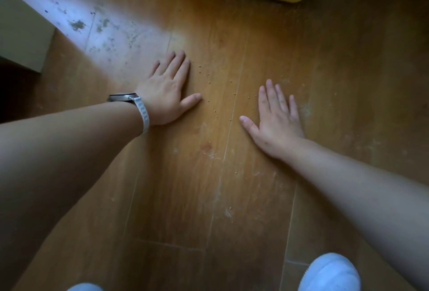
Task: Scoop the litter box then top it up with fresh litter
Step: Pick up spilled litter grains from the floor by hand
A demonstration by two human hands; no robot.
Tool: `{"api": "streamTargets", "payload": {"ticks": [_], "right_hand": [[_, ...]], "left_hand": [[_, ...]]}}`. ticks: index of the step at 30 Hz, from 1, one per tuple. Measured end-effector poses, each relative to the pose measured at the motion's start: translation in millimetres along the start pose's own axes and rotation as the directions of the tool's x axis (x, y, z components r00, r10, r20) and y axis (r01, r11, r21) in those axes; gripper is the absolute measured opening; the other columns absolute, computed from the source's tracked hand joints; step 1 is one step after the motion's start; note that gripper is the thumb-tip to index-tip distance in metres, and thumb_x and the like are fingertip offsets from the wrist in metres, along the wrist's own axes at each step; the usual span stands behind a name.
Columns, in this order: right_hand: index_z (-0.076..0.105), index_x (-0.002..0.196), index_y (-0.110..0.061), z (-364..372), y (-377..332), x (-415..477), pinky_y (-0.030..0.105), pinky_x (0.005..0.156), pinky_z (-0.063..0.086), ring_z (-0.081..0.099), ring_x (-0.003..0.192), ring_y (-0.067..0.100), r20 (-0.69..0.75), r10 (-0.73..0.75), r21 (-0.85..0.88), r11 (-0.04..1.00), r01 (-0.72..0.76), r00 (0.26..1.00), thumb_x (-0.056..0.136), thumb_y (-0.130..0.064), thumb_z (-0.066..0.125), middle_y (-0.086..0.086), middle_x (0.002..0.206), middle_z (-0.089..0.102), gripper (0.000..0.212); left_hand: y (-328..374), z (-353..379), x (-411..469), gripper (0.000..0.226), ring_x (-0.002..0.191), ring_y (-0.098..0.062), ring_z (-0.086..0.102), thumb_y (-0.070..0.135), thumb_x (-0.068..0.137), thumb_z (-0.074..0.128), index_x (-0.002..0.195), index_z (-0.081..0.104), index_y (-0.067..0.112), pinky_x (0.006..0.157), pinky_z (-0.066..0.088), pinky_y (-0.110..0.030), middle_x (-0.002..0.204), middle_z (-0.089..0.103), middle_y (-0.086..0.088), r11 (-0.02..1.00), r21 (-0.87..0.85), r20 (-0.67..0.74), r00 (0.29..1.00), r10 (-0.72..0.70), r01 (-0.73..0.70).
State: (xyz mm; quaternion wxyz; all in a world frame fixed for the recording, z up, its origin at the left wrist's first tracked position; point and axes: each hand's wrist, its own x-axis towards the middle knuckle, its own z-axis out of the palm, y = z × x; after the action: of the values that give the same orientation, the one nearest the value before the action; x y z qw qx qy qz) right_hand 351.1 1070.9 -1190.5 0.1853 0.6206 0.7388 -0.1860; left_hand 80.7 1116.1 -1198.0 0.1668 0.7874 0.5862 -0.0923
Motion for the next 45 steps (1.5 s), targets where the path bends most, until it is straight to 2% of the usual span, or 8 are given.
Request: {"api": "streamTargets", "payload": {"ticks": [6, 10, 14, 22, 26, 31, 35, 45], "right_hand": [[-0.012, 0.152, -0.014, 9, -36, 2, 0.045, 0.12, -0.009, -0.021, 0.147, 0.017, -0.044, -0.117, 0.002, 0.993, 0.117, 0.992, 0.091, -0.07, 0.01, 0.003, 0.16, -0.022, 0.086], [-0.009, 0.153, -0.014, 11, -40, -3, 0.045, 0.121, -0.005, -0.016, 0.148, 0.015, -0.064, -0.252, 0.005, 0.967, 0.253, 0.966, 0.094, -0.065, 0.013, 0.001, 0.161, -0.017, 0.081], [-0.009, 0.154, -0.016, 4, -7, -5, 0.04, 0.12, -0.008, -0.016, 0.147, 0.013, -0.108, -0.159, 0.046, 0.985, 0.164, 0.981, 0.094, -0.065, 0.015, -0.001, 0.161, -0.017, 0.08], [-0.011, 0.153, -0.016, -17, 44, 37, 0.041, 0.12, -0.005, -0.015, 0.148, 0.019, -0.068, 0.036, 0.042, 0.999, -0.033, 0.997, 0.092, -0.071, 0.01, 0.003, 0.161, -0.018, 0.085], [-0.013, 0.153, -0.016, -15, 24, 37, 0.041, 0.12, -0.005, -0.017, 0.147, 0.018, -0.056, -0.07, 0.023, 0.997, 0.071, 0.996, 0.09, -0.073, 0.008, 0.002, 0.16, -0.02, 0.088], [-0.012, 0.152, -0.012, 0, -12, 15, 0.041, 0.121, -0.006, -0.018, 0.147, 0.017, -0.071, -0.193, -0.013, 0.981, 0.193, 0.979, 0.092, -0.069, 0.01, 0.004, 0.16, -0.02, 0.086], [-0.013, 0.152, -0.012, 10, -23, 1, 0.043, 0.121, -0.004, -0.018, 0.147, 0.016, -0.063, -0.235, -0.015, 0.972, 0.234, 0.97, 0.092, -0.068, 0.009, 0.004, 0.161, -0.019, 0.085], [-0.017, 0.152, -0.014, 22, -10, -34, 0.041, 0.119, -0.013, -0.028, 0.143, 0.014, -0.01, -0.073, 0.028, 0.997, 0.073, 0.997, 0.093, -0.068, 0.007, 0.0, 0.157, -0.03, 0.083]], "left_hand": [[16, 13, 1, 0.095, 0.151, -0.024, 0.002, 0.073, 0.088, 0.022, 0.155, 0.012, 0.007, 0.122, 0.009, -0.044, 0.164, 0.006, -0.011, 0.959, 0.016, -0.008, 0.959, 0.283, -0.283], [33, 24, -7, 0.08, 0.15, -0.025, 0.012, 0.058, 0.094, 0.03, 0.153, 0.023, 0.004, 0.121, 0.014, -0.041, 0.161, 0.018, -0.013, 0.904, 0.002, -0.023, 0.904, 0.427, -0.427], [37, 24, -21, 0.077, 0.15, -0.022, 0.01, 0.053, 0.094, 0.031, 0.154, 0.021, 0.006, 0.121, 0.012, -0.039, 0.162, 0.015, -0.011, 0.866, -0.035, -0.018, 0.866, 0.499, -0.5], [15, -6, 26, 0.092, 0.15, -0.016, -0.011, 0.07, 0.092, 0.031, 0.156, -0.005, 0.015, 0.122, -0.002, -0.036, 0.164, -0.01, -0.003, 0.987, -0.01, -0.016, 0.987, 0.158, -0.158], [22, -11, 43, 0.096, 0.15, -0.018, -0.01, 0.075, 0.089, 0.028, 0.156, -0.003, 0.013, 0.119, -0.003, -0.035, 0.164, -0.009, -0.005, 0.961, 0.055, 0.058, 0.961, 0.269, -0.272], [37, 2, 27, 0.095, 0.151, -0.02, -0.002, 0.073, 0.091, 0.028, 0.156, 0.006, 0.008, 0.119, -0.001, -0.032, 0.164, 0.001, -0.01, 0.853, 0.089, 0.056, 0.857, 0.511, -0.514], [40, 13, 4, 0.093, 0.151, -0.021, 0.006, 0.073, 0.091, 0.023, 0.155, 0.015, 0.006, 0.12, 0.003, -0.033, 0.163, 0.011, -0.011, 0.847, 0.075, 0.016, 0.85, 0.526, -0.526], [21, 24, -40, 0.091, 0.151, -0.019, -0.001, 0.073, 0.09, 0.019, 0.156, 0.013, 0.01, 0.123, 0.006, -0.042, 0.163, 0.005, -0.006, 0.986, -0.052, -0.078, 0.985, 0.153, -0.158]]}}
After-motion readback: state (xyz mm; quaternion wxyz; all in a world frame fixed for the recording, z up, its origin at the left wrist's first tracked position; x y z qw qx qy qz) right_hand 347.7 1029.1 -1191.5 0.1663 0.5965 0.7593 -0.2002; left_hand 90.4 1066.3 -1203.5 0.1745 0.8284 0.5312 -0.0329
